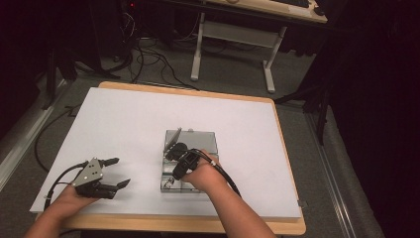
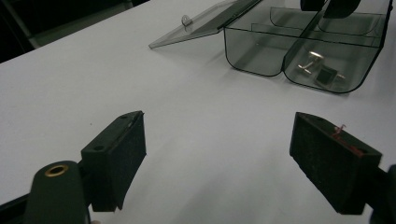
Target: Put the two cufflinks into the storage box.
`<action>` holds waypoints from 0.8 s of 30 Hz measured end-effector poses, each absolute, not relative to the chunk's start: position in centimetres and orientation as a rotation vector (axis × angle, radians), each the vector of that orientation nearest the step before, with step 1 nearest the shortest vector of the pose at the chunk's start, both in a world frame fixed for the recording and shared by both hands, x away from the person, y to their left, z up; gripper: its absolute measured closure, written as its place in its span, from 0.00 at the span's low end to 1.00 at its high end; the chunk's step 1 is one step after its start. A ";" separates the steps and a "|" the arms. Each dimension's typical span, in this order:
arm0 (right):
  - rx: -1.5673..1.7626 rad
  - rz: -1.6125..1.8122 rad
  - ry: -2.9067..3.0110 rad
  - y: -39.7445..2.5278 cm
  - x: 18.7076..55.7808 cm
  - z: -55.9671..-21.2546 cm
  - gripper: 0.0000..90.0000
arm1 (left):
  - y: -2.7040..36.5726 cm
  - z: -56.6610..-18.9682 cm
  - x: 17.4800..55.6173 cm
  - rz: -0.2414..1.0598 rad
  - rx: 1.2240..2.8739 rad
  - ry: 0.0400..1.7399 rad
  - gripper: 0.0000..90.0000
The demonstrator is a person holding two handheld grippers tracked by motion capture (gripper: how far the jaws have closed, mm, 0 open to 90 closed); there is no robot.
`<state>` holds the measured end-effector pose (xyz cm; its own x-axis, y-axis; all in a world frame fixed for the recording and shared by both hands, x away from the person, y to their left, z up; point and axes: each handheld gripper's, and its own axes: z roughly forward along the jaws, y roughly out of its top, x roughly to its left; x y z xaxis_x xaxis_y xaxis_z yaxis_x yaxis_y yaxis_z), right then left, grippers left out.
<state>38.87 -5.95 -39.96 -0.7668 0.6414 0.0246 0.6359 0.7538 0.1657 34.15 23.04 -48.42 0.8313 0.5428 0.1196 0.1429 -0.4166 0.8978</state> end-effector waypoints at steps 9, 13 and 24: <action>1.065 0.259 2.901 -7.2 38.7 -39.9 0.60 | 23.1 -48.4 34.2 0.487 1.977 0.512 0.21; 1.085 0.265 2.886 -7.9 38.5 -40.0 0.57 | 23.0 -48.4 34.2 0.492 1.977 0.511 0.21; 1.139 0.271 2.839 -10.6 38.4 -39.8 0.52 | 23.1 -48.4 34.2 0.492 1.977 0.511 0.21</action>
